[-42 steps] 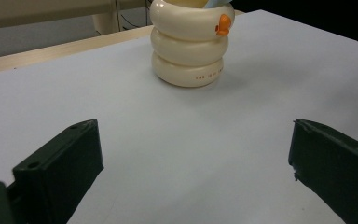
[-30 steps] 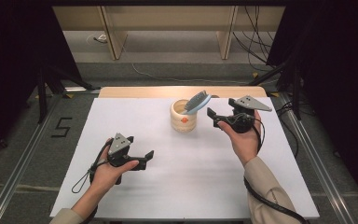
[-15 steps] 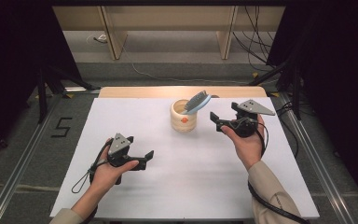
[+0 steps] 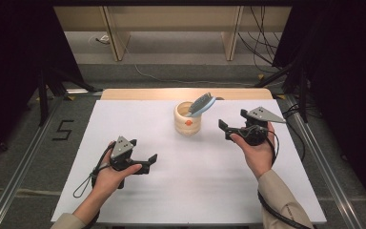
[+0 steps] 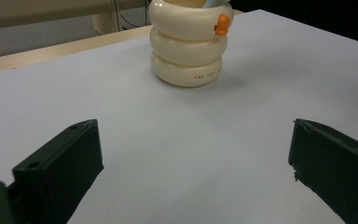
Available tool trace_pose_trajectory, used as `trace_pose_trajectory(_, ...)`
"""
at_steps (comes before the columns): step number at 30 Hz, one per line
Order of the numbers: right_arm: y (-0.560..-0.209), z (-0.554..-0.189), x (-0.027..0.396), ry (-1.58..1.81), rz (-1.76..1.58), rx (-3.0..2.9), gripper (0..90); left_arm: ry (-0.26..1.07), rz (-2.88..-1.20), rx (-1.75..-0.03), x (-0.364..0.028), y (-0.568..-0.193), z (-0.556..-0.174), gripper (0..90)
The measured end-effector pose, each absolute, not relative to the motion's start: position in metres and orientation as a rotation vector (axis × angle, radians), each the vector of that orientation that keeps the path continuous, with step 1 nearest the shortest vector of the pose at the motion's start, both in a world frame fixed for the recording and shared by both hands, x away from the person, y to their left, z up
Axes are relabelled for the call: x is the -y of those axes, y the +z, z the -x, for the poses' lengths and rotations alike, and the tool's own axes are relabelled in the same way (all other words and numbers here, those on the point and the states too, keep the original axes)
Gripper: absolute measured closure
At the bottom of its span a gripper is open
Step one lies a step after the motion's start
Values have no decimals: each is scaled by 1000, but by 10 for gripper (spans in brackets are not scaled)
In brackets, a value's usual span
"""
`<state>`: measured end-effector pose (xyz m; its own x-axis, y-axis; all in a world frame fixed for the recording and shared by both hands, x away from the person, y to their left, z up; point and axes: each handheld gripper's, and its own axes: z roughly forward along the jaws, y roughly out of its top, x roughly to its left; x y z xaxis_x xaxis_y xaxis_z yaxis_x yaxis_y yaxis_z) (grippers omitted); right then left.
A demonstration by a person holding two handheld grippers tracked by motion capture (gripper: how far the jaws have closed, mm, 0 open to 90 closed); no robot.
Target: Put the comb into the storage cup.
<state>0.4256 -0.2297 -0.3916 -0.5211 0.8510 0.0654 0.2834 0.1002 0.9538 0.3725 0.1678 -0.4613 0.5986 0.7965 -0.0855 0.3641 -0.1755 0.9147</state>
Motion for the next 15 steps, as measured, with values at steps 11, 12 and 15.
trace_pose_trajectory(11, -394, -416, 237, 1418, -1107, -1871, 58, 515, -1777, -950, -168, -461, -372, 23)
trace_pose_trajectory(12, -394, -415, 238, 1415, -1107, -1874, 58, 515, -1777, -949, -168, -461, -372, 23)
trace_pose_trajectory(15, -395, -412, 239, 1414, -1104, -1882, 58, 517, -1775, -949, -168, -460, -372, 23)
